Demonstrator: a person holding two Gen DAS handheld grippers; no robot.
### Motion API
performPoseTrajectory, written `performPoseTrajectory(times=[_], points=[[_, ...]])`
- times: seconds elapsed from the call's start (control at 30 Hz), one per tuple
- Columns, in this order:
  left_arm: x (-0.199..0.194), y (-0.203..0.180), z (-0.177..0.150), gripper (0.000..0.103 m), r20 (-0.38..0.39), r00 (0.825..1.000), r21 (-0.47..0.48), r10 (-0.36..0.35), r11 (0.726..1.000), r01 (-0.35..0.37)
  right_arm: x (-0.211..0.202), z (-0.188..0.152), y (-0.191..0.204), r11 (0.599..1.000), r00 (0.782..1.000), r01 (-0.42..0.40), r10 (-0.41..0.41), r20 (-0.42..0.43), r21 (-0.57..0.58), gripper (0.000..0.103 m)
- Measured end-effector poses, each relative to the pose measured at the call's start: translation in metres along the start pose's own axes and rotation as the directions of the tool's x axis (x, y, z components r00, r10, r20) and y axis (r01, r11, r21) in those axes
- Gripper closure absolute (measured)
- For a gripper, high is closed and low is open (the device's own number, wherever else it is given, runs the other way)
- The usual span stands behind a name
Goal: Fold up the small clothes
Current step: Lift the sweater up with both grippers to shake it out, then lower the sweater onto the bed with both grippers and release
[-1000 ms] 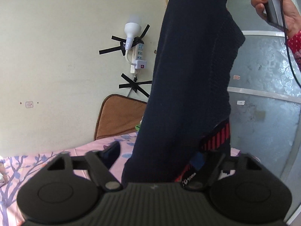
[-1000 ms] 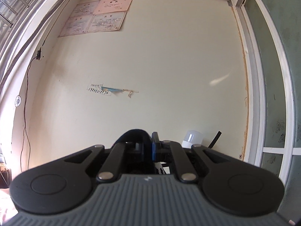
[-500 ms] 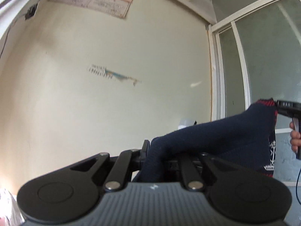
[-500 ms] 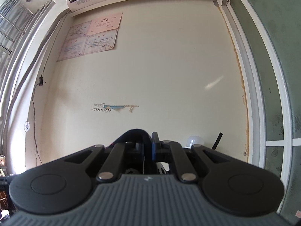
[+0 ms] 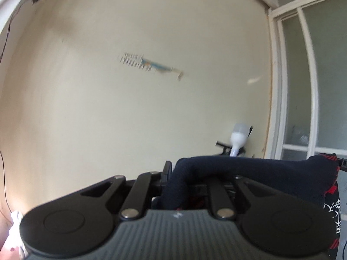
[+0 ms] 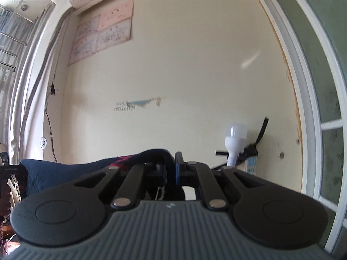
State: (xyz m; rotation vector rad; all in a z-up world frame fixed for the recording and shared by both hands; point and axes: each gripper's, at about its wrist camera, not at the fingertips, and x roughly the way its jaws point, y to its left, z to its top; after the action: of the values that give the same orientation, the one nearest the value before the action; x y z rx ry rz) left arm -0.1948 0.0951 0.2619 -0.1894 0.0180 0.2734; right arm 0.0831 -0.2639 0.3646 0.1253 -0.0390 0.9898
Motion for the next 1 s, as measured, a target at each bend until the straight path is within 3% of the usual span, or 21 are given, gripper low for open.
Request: performPoseTrajectory(times=[0.07,0.13,0.17,0.2,0.23,0.27,0.3,0.33,0.37,0.4,0.43,0.5,0.6,0.67,0.73,0.83,0.97,1.0], points=[[0.049,0.016,-0.024,0.092,-0.115,0.992,-0.006,0.041,0.999,-0.042,0.024,-0.045,-0.014,0.999,0.995,0.012,-0.007,-0.101,0.048,0.092],[0.102,0.03,-0.057,0.09,-0.224,0.971,-0.008,0.087,0.996,-0.091,0.061,-0.083,-0.031,0.997,0.977,0.057,-0.045,-0.207,0.05,0.092],[0.138,0.038,-0.084,0.087,-0.3,0.948,-0.006,0.103,0.994,-0.11,0.084,-0.106,-0.039,0.995,0.963,0.086,-0.072,-0.258,0.044,0.092],[0.167,0.044,-0.106,0.074,-0.36,0.927,0.001,0.108,0.993,-0.115,0.108,-0.13,-0.048,0.992,0.945,0.123,-0.105,-0.31,0.041,0.092],[0.202,0.05,-0.134,0.058,-0.432,0.895,0.014,0.112,0.993,-0.117,0.133,-0.156,-0.056,0.987,0.923,0.163,-0.147,-0.355,0.015,0.089],[0.235,0.058,-0.17,0.055,-0.511,0.851,0.025,0.123,0.991,-0.128,0.159,-0.193,-0.063,0.98,0.893,0.195,-0.198,-0.404,-0.048,0.072],[0.26,0.068,-0.203,0.06,-0.592,0.792,0.019,0.152,0.984,-0.175,0.183,-0.228,-0.07,0.97,0.852,0.219,-0.244,-0.464,-0.108,0.061],[0.275,0.078,-0.233,0.076,-0.673,0.719,0.001,0.171,0.973,-0.23,0.2,-0.262,-0.078,0.956,0.8,0.254,-0.294,-0.523,-0.148,0.056],[0.28,0.088,-0.257,0.081,-0.725,0.673,-0.037,0.145,0.968,-0.249,0.203,-0.302,-0.091,0.948,0.75,0.271,-0.315,-0.582,-0.164,0.061],[0.275,0.095,-0.266,0.08,-0.721,0.681,-0.053,0.126,0.971,-0.235,0.204,-0.318,-0.095,0.957,0.721,0.256,-0.283,-0.633,-0.138,0.065],[0.267,0.098,-0.268,0.076,-0.703,0.7,-0.036,0.129,0.976,-0.216,0.195,-0.332,-0.099,0.972,0.716,0.218,-0.223,-0.661,-0.091,0.065],[0.248,0.103,-0.259,0.07,-0.687,0.712,-0.001,0.148,0.979,-0.204,0.178,-0.334,-0.089,0.989,0.717,0.134,-0.138,-0.684,-0.059,0.065],[0.228,0.102,-0.228,0.067,-0.678,0.731,-0.041,0.078,0.989,-0.144,0.157,-0.33,-0.072,1.0,0.7,-0.014,0.022,-0.714,0.018,0.064],[0.219,0.096,-0.215,0.062,-0.671,0.741,-0.078,0.024,0.992,-0.102,0.158,-0.336,-0.06,0.992,0.67,-0.073,0.129,-0.731,0.107,0.065],[0.222,0.085,-0.211,0.059,-0.67,0.739,-0.159,-0.073,0.986,-0.047,0.162,-0.346,-0.055,0.971,0.629,-0.09,0.229,-0.743,0.223,0.065],[0.243,0.072,-0.229,0.057,-0.698,0.685,-0.266,-0.207,0.964,0.02,0.176,-0.386,-0.047,0.941,0.582,-0.053,0.301,-0.756,0.335,0.064],[0.3,0.066,-0.266,0.057,-0.772,0.602,-0.256,-0.207,0.967,0.003,0.205,-0.434,-0.046,0.895,0.471,0.012,0.388,-0.792,0.446,0.065],[0.319,0.069,-0.274,0.06,-0.786,0.583,-0.263,-0.205,0.965,-0.015,0.211,-0.435,-0.048,0.883,0.485,0.006,0.407,-0.774,0.469,0.065]])
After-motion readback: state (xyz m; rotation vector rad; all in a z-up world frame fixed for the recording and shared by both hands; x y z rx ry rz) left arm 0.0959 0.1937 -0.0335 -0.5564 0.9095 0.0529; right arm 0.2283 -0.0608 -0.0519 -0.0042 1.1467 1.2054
